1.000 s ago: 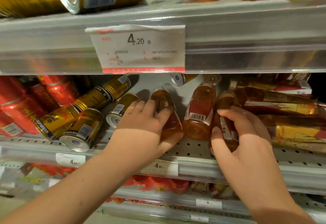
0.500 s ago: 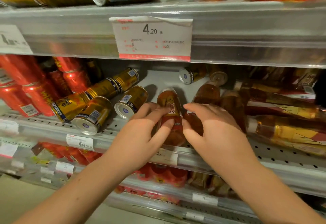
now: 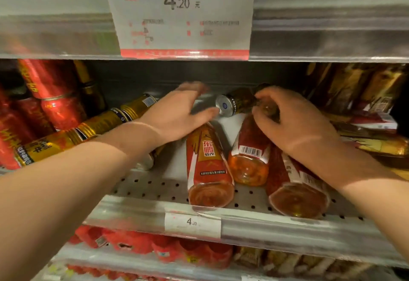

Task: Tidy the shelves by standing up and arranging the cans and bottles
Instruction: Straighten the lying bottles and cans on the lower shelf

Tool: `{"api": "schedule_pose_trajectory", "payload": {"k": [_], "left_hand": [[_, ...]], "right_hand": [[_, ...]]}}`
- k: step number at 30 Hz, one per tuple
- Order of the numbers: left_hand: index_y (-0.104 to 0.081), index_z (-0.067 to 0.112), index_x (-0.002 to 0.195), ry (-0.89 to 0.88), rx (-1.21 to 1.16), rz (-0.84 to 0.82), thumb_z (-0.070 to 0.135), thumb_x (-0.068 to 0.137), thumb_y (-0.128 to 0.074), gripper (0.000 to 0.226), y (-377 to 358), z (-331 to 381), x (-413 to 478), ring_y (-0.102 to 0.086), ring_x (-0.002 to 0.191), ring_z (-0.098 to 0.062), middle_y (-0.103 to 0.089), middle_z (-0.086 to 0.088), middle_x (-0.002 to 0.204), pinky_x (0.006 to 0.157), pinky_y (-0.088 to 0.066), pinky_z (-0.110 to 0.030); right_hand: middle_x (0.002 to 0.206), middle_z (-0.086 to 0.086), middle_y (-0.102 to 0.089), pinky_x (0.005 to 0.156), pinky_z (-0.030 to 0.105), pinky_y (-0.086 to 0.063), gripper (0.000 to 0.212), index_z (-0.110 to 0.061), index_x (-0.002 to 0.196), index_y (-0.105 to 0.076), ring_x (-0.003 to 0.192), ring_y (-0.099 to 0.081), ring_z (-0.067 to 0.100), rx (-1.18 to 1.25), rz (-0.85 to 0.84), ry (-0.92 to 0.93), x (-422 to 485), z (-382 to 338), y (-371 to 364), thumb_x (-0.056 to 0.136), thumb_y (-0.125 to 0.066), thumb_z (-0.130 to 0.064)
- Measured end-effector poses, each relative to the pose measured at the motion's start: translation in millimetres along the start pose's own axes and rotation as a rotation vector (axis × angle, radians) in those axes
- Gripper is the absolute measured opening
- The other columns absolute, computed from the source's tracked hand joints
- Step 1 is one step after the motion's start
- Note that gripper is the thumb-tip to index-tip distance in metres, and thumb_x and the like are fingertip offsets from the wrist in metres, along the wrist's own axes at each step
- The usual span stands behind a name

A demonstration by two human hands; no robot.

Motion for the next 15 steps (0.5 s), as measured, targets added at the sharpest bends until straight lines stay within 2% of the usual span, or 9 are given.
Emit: {"api": "schedule_pose_trajectory", "payload": {"k": [2,4,6,8,10,11,13,15], "left_hand": [[-0.034,0.034,0.153,-0.029,0.012,-0.050,0.075,0.088,-0.053,0.079,-12,-6,30,-0.048,0.137,-0.019,-0.043,0.003,0.155,0.095,-0.038,-0.026],[-0.032,0.035,0.155,-0.034,0.021,-0.088,0.076,0.084,-0.057,0.086,-22,-12,57,-0.042,0.142,-0.020,-0.039,0.003,0.159,0.106,-0.036,-0.029],[-0.038,0.038,0.150,-0.036,-0.040,-0.132,0.072,0.084,-0.061,0.078,-31,-10,81,-0.046,0.137,-0.020,-0.046,0.006,0.153,0.111,-0.040,-0.038],[-0.054,0.038,0.132,-0.047,-0.123,-0.176,0.067,0.087,-0.062,0.054,-42,-3,101,-0.057,0.120,-0.018,-0.060,0.010,0.129,0.101,-0.047,-0.037],[-0.060,0.033,0.119,-0.070,-0.126,-0.158,0.060,0.089,-0.065,0.041,-51,6,114,-0.062,0.101,-0.017,-0.064,0.008,0.108,0.087,-0.052,-0.035],[-0.061,0.030,0.119,-0.068,-0.106,-0.142,0.056,0.090,-0.067,0.040,-55,9,119,-0.062,0.092,-0.015,-0.064,0.006,0.102,0.077,-0.052,-0.033],[-0.060,0.027,0.124,-0.058,-0.025,-0.112,0.048,0.090,-0.069,0.042,-60,12,124,-0.054,0.075,-0.007,-0.059,0.007,0.093,0.057,-0.041,-0.024],[-0.056,0.024,0.130,-0.048,0.009,-0.093,0.042,0.090,-0.071,0.046,-61,12,128,-0.048,0.066,-0.003,-0.055,0.008,0.087,0.048,-0.035,-0.021]], "right_hand": [[0.125,0.001,-0.061,0.088,0.032,-0.049,0.042,-0.029,0.136,-0.051,0.111,-0.059,0.020,-0.103,0.001,-0.026,16,15,-7,0.097,-0.054,-0.046],[0.124,0.006,-0.061,0.089,0.037,-0.052,0.047,-0.028,0.138,-0.049,0.109,-0.060,0.025,-0.216,-0.010,-0.036,36,26,-12,0.096,-0.055,-0.049],[0.129,0.009,-0.058,0.090,0.039,-0.051,0.054,-0.030,0.142,-0.044,0.114,-0.058,0.029,-0.326,-0.055,-0.069,59,38,-17,0.095,-0.055,-0.052],[0.137,0.011,-0.054,0.091,0.038,-0.048,0.060,-0.028,0.147,-0.040,0.121,-0.056,0.032,-0.367,-0.086,-0.131,82,52,-16,0.095,-0.055,-0.053],[0.138,0.010,-0.054,0.085,0.036,-0.046,0.062,-0.026,0.148,-0.039,0.121,-0.056,0.032,-0.353,-0.096,-0.178,97,66,-15,0.095,-0.054,-0.054],[0.136,0.009,-0.056,0.083,0.035,-0.046,0.062,-0.026,0.148,-0.040,0.119,-0.057,0.031,-0.342,-0.100,-0.194,101,73,-16,0.095,-0.054,-0.055],[0.131,0.007,-0.059,0.080,0.034,-0.048,0.061,-0.028,0.145,-0.042,0.114,-0.059,0.029,-0.308,-0.117,-0.211,102,83,-22,0.093,-0.054,-0.058],[0.127,0.006,-0.060,0.077,0.033,-0.048,0.060,-0.033,0.143,-0.045,0.110,-0.061,0.027,-0.267,-0.130,-0.202,101,87,-33,0.091,-0.055,-0.061]]}}
Point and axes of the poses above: each hand's wrist, its own x-axis towards the middle knuckle, its own y-axis out of the back of the hand, z = x × y, the point moved 5 cm from there along x, towards the middle knuckle
